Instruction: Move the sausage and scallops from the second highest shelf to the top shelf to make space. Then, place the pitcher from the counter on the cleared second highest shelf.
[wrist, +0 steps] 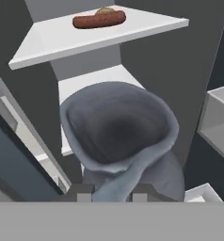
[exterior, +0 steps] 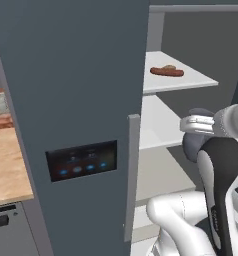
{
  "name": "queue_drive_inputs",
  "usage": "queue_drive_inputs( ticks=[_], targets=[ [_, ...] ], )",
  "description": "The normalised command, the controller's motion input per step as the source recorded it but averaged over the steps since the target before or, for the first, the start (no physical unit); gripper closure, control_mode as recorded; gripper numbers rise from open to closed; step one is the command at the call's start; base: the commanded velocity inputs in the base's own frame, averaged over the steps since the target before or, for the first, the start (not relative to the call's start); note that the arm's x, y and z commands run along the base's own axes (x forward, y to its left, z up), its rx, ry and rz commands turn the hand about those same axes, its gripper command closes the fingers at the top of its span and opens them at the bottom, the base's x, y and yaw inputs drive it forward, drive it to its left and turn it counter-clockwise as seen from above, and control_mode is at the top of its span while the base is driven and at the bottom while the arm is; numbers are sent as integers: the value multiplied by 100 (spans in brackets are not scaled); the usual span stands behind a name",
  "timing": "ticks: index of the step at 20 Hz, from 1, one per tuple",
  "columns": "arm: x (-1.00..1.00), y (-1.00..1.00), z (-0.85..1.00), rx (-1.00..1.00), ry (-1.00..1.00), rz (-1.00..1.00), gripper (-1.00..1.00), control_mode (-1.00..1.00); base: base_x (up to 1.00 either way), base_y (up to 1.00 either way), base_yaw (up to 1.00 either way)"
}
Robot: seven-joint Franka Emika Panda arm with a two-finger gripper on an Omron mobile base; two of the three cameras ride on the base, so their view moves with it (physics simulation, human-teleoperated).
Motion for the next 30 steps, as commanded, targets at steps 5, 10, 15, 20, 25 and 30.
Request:
queue_drive_inputs(
  ticks=[5, 10, 15, 20, 25, 30],
  targets=[
    [0, 0, 0, 0, 0, 0, 100, 100, 15, -23, 13],
    [9, -8, -16, 0, 0, 8, 100, -100, 2, -11, 5],
    [35, 0, -31, -6, 0, 10, 100, -100, 0, 0, 0],
    [48, 0, -37, -10, 0, 7, 100, -100, 0, 0, 0],
    [57, 0, -39, -10, 0, 3, 100, -100, 0, 0, 0],
    [42, 0, -21, -1, 0, 1, 100, -100, 0, 0, 0]
  ],
)
